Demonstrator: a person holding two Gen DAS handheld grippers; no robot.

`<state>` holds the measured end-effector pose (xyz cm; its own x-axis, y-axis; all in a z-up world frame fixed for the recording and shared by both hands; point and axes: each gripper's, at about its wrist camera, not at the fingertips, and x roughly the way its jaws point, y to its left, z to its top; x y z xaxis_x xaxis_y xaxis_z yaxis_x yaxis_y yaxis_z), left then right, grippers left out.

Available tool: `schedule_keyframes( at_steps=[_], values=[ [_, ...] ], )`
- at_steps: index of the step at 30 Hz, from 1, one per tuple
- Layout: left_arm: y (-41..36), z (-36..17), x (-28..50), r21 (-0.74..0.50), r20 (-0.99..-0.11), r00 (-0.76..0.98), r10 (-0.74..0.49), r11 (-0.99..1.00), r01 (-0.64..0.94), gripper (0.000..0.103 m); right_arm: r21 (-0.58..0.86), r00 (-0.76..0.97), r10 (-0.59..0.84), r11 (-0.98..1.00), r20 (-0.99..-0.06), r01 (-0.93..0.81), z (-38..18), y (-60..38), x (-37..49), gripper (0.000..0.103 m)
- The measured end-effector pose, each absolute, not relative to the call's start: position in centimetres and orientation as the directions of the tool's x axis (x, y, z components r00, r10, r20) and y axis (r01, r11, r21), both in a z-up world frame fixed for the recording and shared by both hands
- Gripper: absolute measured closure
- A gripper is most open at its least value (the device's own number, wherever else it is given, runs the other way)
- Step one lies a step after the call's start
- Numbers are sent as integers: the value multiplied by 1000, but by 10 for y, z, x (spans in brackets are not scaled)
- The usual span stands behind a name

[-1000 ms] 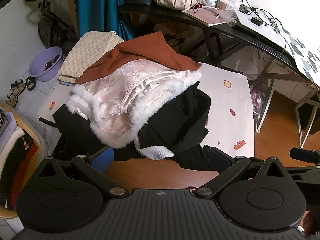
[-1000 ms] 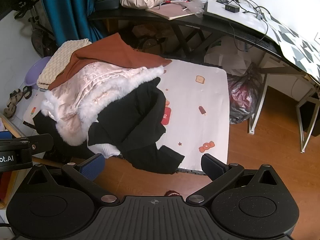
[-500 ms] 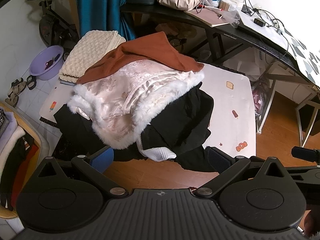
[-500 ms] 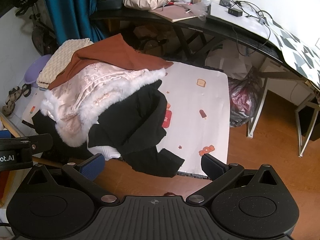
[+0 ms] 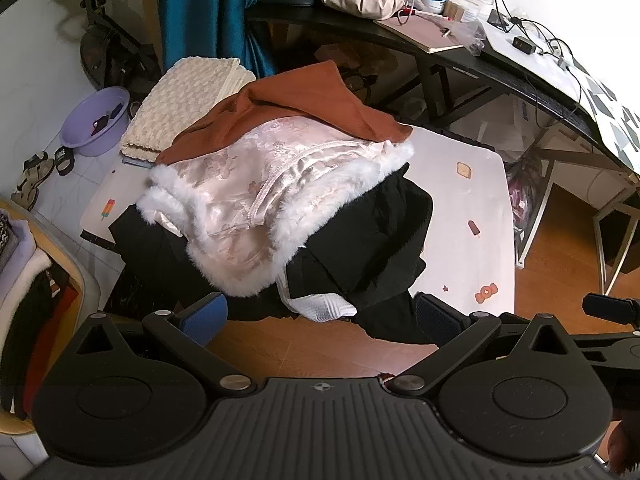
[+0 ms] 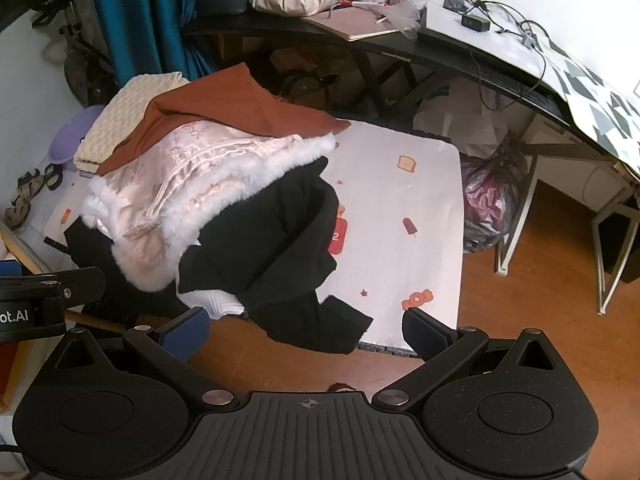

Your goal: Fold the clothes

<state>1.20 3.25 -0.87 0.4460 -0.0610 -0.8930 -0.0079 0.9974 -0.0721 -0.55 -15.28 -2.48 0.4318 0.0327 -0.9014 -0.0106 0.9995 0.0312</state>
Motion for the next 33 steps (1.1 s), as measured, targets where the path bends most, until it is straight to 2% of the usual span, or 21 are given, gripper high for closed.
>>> schedule_keyframes(
  at_steps=[33],
  values=[
    [64, -5, -5, -89, -884, 465, -53, 995, -54, 0, 17, 443, 41, 998, -896, -57, -18, -121, -13, 1]
  ],
)
